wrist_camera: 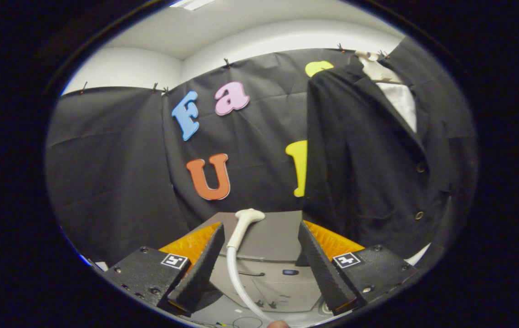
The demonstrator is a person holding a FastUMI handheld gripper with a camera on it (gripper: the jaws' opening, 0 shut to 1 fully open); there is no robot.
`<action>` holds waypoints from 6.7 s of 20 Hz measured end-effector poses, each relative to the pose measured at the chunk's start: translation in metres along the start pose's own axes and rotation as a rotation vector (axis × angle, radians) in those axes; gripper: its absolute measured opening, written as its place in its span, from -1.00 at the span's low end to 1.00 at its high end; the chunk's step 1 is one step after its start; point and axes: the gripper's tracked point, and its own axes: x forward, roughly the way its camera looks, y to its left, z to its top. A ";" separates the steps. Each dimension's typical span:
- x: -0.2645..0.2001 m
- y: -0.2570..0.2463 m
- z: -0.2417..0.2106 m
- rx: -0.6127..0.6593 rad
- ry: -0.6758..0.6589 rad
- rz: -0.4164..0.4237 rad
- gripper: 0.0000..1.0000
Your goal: Iron the clothes twice with a garment steamer, once on the left side and once on the right side.
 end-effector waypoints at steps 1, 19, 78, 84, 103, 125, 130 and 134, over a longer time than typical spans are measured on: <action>0.021 0.009 -0.006 -0.006 0.028 0.014 1.00; 0.273 0.026 -0.102 -0.164 0.406 -0.121 0.94; -0.084 -0.214 0.193 -0.155 -0.260 -0.410 -0.36; -0.087 -0.238 0.138 -0.147 -0.158 -0.401 -0.36; -0.096 -0.284 -0.062 -0.091 0.152 -0.535 -0.36; -0.123 -0.318 -0.281 0.029 0.480 -0.678 -0.36; -0.134 -0.316 -0.263 0.034 0.440 -0.677 -0.35; -0.159 -0.320 -0.200 0.047 0.314 -0.675 -0.36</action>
